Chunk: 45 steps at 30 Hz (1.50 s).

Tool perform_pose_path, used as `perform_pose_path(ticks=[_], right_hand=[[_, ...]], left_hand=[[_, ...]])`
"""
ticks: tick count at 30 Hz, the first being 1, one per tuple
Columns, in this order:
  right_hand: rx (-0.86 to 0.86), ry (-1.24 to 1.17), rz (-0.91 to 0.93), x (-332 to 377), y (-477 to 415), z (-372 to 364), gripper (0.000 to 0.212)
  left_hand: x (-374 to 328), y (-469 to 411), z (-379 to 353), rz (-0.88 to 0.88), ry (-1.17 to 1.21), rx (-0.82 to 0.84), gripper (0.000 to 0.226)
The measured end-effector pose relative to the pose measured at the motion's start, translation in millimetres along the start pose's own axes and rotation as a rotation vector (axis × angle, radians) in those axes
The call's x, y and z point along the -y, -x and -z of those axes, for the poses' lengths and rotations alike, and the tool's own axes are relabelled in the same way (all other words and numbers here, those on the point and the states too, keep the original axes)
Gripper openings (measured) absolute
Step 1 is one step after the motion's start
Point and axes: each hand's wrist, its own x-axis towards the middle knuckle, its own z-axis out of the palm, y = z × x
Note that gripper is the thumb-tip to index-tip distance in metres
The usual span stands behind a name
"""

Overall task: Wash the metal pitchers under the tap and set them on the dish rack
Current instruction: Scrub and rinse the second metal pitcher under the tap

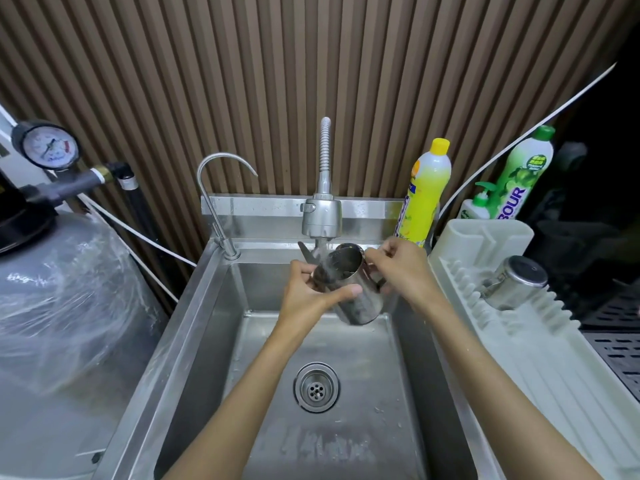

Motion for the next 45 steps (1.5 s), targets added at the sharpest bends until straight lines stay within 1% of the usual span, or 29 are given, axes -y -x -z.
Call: perform_pose_path(ticks=[2,3,5,6,8,10,12,14,16,18,21,24,28,30,32,34,36,37,39,41,42,44,45], right_hand=[[-0.062,0.187,0.122,12,1,6,0.022],[-0.085,0.249,0.173,16,0,7,0.021],[-0.089,0.276,0.251,19,-6,6,0.021],[-0.059,0.252,0.268,19,-11,5,0.023],[0.056,0.101,0.264,16,-23,3,0.025],[0.186,-0.206,0.189,11,-31,-1,0.026],[0.239,-0.45,0.11,3,-34,-11,0.027],[0.259,-0.569,0.04,-2,-35,-25,0.027],[0.304,-0.698,-0.042,-7,-33,-38,0.026],[0.354,-0.814,-0.121,-12,-28,-48,0.026],[0.418,-0.887,-0.213,-23,-15,-57,0.023],[0.397,-0.849,-0.254,-30,-3,-57,0.017],[0.307,-0.727,-0.293,-40,4,-43,0.016],[0.263,-0.597,-0.286,-40,6,-32,0.013],[0.226,-0.489,-0.248,-35,7,-20,0.012],[0.164,-0.336,-0.154,-26,9,-8,0.02],[0.078,-0.089,0.009,-16,9,2,0.026],[0.048,0.013,0.085,-10,9,6,0.029],[0.02,0.107,0.2,1,7,10,0.03],[0.026,0.118,0.262,9,2,13,0.027],[0.051,0.083,0.28,12,-1,13,0.025],[0.112,-0.069,0.28,14,-9,10,0.023],[0.146,-0.167,0.249,13,-13,6,0.019]], left_hand=[[4,1,-10,0.009,0.119,0.024,0.067],[4,1,-15,0.004,0.165,0.007,0.062],[5,1,-25,-0.015,0.245,-0.059,0.058],[6,1,-28,-0.037,0.272,-0.1,0.06],[7,2,-29,-0.104,0.253,-0.198,0.067],[4,3,-25,-0.194,0.143,-0.276,0.067],[-2,4,-19,-0.281,0.009,-0.286,0.068],[-8,4,-12,-0.351,-0.079,-0.284,0.065],[-11,5,-3,-0.381,-0.147,-0.269,0.064],[-13,7,6,-0.383,-0.225,-0.237,0.064],[-17,6,17,-0.329,-0.346,-0.207,0.066],[-19,1,22,-0.238,-0.427,-0.171,0.063],[-16,-1,24,-0.127,-0.427,-0.045,0.056],[-10,-1,22,-0.063,-0.352,0.029,0.053],[-3,1,20,0.001,-0.18,0.086,0.046],[2,5,16,0.048,-0.005,0.141,0.043],[6,8,11,0.078,0.097,0.18,0.046],[8,9,8,0.085,0.139,0.181,0.048],[11,9,2,0.085,0.204,0.152,0.053],[10,7,-2,0.051,0.232,0.117,0.056],[9,6,-2,0.018,0.236,0.093,0.057],[3,3,0,-0.066,0.211,0.025,0.06],[1,2,2,-0.109,0.179,-0.016,0.061]])
